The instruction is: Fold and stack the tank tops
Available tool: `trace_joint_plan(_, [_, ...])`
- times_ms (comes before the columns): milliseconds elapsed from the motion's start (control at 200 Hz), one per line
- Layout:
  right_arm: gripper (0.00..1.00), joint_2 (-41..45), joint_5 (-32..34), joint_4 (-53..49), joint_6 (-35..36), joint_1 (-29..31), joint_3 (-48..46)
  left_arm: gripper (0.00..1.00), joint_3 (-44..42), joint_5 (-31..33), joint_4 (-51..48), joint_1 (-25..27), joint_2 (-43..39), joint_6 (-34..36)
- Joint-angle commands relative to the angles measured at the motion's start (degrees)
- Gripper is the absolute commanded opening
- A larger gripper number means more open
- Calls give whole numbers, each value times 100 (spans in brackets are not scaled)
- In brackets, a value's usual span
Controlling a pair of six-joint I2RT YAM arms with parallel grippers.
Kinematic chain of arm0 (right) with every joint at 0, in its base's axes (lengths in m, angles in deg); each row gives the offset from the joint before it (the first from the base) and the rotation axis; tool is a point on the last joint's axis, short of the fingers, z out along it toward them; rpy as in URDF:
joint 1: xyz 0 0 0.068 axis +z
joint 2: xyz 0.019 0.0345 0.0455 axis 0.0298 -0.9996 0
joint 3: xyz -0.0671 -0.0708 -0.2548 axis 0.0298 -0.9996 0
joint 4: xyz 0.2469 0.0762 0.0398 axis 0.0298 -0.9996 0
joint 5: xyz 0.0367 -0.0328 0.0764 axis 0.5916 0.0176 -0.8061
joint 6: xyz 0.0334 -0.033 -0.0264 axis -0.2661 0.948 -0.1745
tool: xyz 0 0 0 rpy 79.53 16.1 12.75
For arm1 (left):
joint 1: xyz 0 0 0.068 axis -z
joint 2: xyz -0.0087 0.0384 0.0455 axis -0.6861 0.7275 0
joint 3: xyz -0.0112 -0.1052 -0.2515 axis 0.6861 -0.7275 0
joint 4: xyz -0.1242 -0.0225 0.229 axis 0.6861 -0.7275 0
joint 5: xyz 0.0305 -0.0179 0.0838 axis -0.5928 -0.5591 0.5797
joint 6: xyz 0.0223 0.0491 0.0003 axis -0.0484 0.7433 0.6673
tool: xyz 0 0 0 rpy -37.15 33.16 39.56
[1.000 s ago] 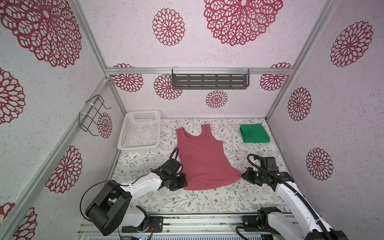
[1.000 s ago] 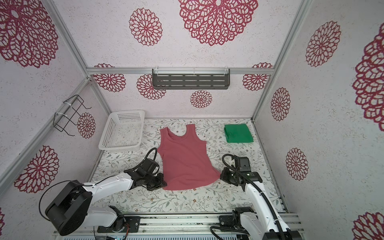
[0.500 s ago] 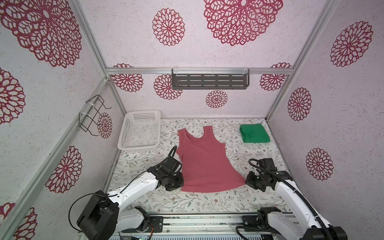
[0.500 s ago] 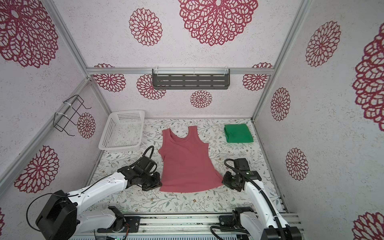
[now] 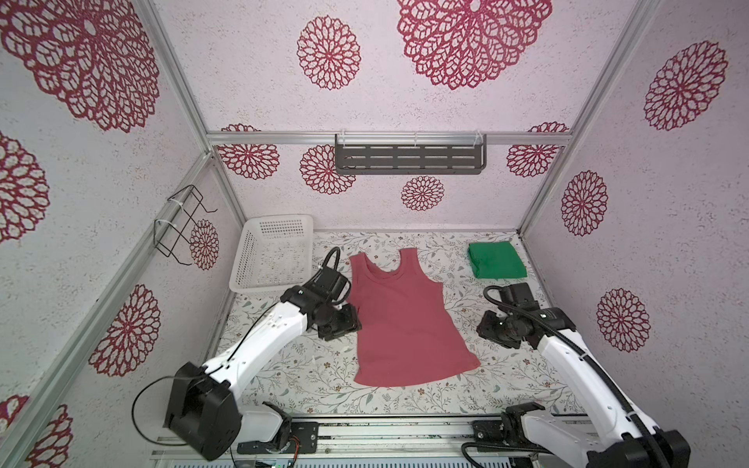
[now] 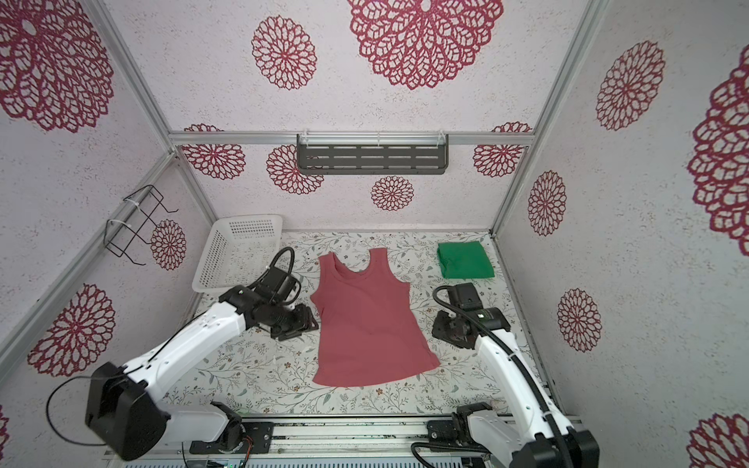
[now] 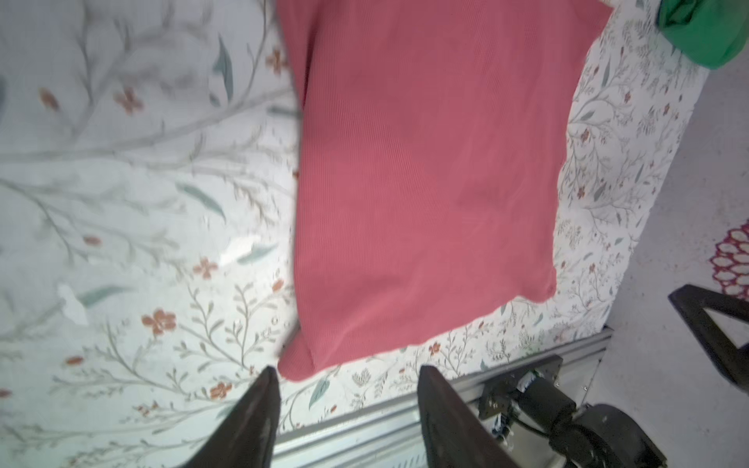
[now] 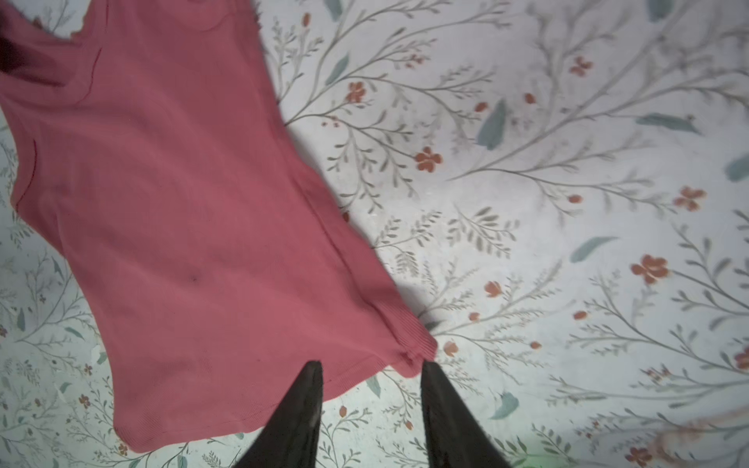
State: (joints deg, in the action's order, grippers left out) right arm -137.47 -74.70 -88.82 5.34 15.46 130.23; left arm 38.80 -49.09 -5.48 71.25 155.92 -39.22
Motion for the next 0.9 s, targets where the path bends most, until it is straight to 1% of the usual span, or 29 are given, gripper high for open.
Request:
trace_joint_plan(0, [40,-604,123,610,-539,881,-61,51,755,202,456,-176,1201,836])
trace_joint_plan(95, [37,-996,96,1192,-841,1296,-288,45,1540,159,862,-212,2260,922])
trace_joint_plan(230, [34,-1356,98,1882,-1107,1346,-800,39,2601,181,989,-238,3652,966])
trace_joint_plan(315, [33,-1606,174,2183,-1140,1316,-981,36,2964,229,1033,-250,4166,901])
trace_joint_plan(395, [32,-1904,284,2292,-1070,1236,-979,34,2940,250,1116,-252,4387,794])
trace_joint_plan(455, [31,-2128,299,2352,-940,1067,-981,34,2589,288,1269,-250,4335,710])
trace_joint_plan(535, [31,-2397,370,2452,-709,721,-971,32,1824,362,1627,-254,4041,466])
trace_joint_plan(625, [30,-2707,383,2533,-319,283,-802,31,660,404,2170,-231,3548,15])
trace_joint_plan(665, [30,-2879,396,2559,-134,141,-645,31,92,405,2458,-194,3206,-249])
trace_joint_plan(700, [30,-3065,409,2579,60,40,-473,31,-365,441,2667,-130,2967,-467])
trace_joint_plan(716, [30,-3153,406,2583,137,7,-371,31,-550,473,2732,-96,2716,-560])
trace_joint_plan(766, [30,-3477,407,2623,417,-54,-30,31,-1112,642,2874,65,2286,-865])
trace_joint_plan(896, [30,-4434,168,2813,1114,-69,1094,32,-2209,948,2905,555,1217,-1713])
